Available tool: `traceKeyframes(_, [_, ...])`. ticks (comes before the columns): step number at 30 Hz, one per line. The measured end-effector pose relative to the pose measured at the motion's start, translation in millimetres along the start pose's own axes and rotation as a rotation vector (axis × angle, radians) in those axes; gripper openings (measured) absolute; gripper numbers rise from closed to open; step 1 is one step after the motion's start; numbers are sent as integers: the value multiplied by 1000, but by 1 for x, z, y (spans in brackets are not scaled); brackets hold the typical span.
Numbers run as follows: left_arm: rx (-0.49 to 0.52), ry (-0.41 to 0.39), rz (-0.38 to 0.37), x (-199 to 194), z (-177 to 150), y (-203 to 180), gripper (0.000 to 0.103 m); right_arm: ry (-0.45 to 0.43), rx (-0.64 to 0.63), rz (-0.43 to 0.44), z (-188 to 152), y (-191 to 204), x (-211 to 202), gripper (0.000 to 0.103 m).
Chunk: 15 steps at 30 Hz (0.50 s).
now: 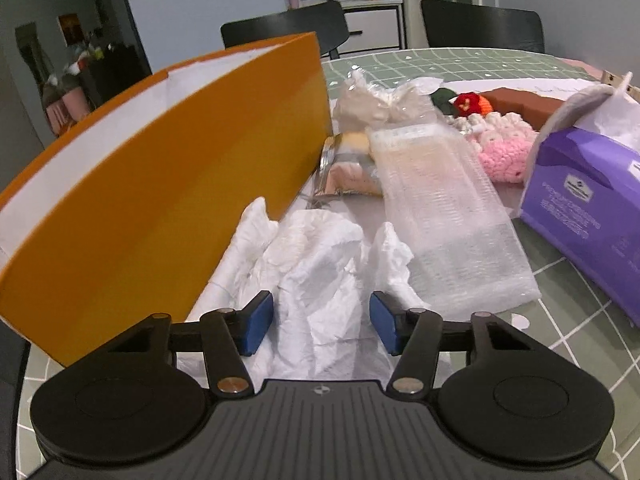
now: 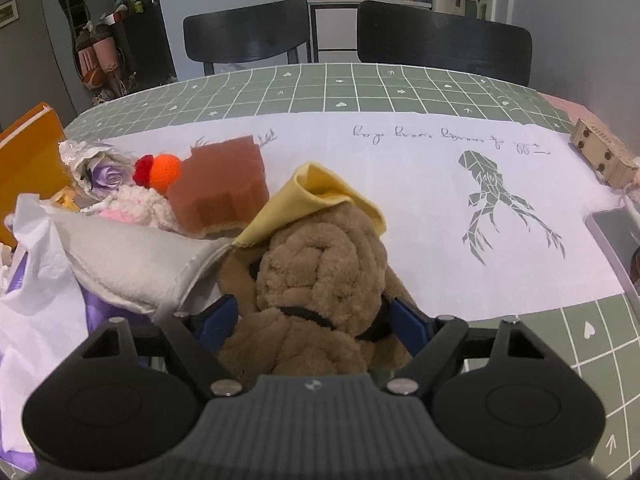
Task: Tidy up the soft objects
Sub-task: 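Grasp the white crumpled tissue with the left tool while the right tool grasps the brown plush bear, then lift the white tissue with the left tool while the right tool carries the plush bear toward the orange box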
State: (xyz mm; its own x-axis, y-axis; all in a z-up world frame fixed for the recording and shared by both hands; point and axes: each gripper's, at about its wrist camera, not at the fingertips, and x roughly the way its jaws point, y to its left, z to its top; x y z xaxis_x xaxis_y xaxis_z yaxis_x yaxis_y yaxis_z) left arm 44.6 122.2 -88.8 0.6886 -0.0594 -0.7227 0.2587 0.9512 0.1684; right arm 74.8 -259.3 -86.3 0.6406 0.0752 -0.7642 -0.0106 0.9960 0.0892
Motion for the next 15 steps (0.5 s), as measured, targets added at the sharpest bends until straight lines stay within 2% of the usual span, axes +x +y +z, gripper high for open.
traceKeyframes(2, [-6,2,0,1,0,2,63,22,30,21,0,-4,3,71])
traceKeyframes(6, [35,-3,39,1,1,-3,52,33,62,25,2,-8,1,58])
traceKeyframes(7, [41,-3,49,1,1,-4,48,30,58,21,3,-8,0,56])
traceKeyframes(9, [32,-16,54,-2,1,-3,28,32,59,22,4,-8,-4,53])
traceKeyframes(12, [6,-51,31,-12,1,3,12,30,61,15,6,-10,-11,51])
traceKeyframes(15, [-4,-68,26,-22,3,7,10,16,71,21,9,-13,-19,51])
